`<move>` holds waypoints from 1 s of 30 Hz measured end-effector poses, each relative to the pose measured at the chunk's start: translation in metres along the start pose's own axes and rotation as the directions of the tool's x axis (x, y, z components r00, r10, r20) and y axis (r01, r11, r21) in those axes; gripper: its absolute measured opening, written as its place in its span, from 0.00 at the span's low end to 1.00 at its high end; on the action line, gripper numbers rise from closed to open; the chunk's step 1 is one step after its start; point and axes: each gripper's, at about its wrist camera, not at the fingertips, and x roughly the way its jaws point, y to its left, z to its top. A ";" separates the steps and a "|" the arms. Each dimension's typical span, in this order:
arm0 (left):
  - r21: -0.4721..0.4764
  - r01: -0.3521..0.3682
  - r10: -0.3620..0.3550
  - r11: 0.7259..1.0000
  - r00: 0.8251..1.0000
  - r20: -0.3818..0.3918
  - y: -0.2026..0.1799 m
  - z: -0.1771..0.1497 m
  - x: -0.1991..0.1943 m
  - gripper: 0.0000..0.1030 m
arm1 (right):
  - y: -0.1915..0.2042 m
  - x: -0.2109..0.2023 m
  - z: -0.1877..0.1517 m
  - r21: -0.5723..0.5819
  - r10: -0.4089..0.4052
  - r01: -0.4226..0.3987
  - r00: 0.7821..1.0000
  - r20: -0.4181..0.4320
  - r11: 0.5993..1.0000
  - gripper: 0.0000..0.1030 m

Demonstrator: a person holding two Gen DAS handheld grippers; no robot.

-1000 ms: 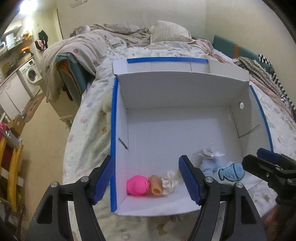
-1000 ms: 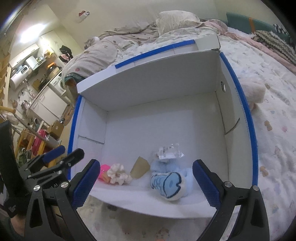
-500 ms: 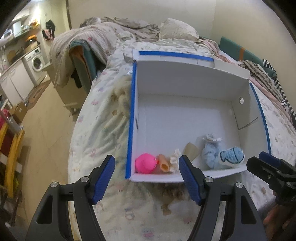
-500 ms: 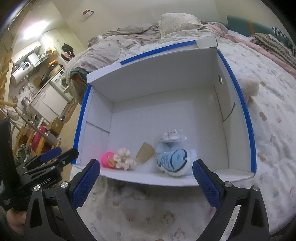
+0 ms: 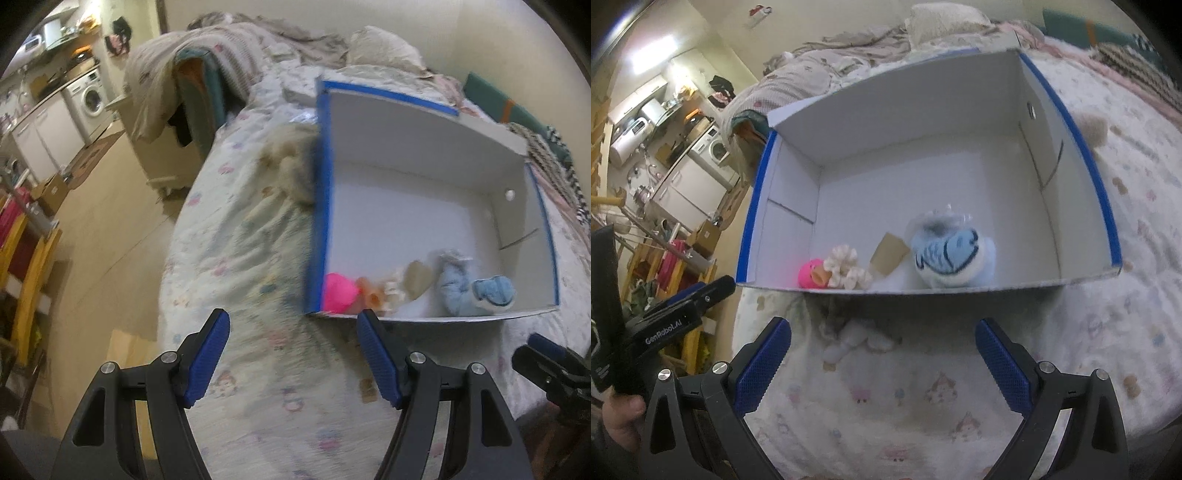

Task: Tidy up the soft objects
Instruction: 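Withdraw both tools from the box toward the remaining items, then grasp the lace-trimmed scrunchie with the left tool while the right tool grasps the white tube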

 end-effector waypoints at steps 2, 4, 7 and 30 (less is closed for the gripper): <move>-0.037 -0.012 0.011 0.999 1.000 -0.027 0.009 0.000 0.005 0.67 | -0.003 0.004 -0.003 0.010 -0.060 0.061 0.998 -0.028 0.998 1.00; -0.082 -0.033 0.029 0.996 0.999 -0.045 0.018 0.000 0.008 0.67 | -0.010 0.010 -0.004 0.046 -0.060 0.063 0.997 -0.058 0.997 1.00; -0.117 -0.040 0.032 0.992 0.997 -0.074 0.023 0.002 0.016 0.67 | -0.020 0.020 -0.003 0.098 -0.054 0.063 0.994 -0.096 0.993 1.00; -0.241 -0.003 -0.036 0.971 0.987 -0.157 0.052 -0.005 0.023 0.67 | 0.059 0.129 -0.027 -0.415 -0.258 0.141 0.936 -0.240 0.899 0.27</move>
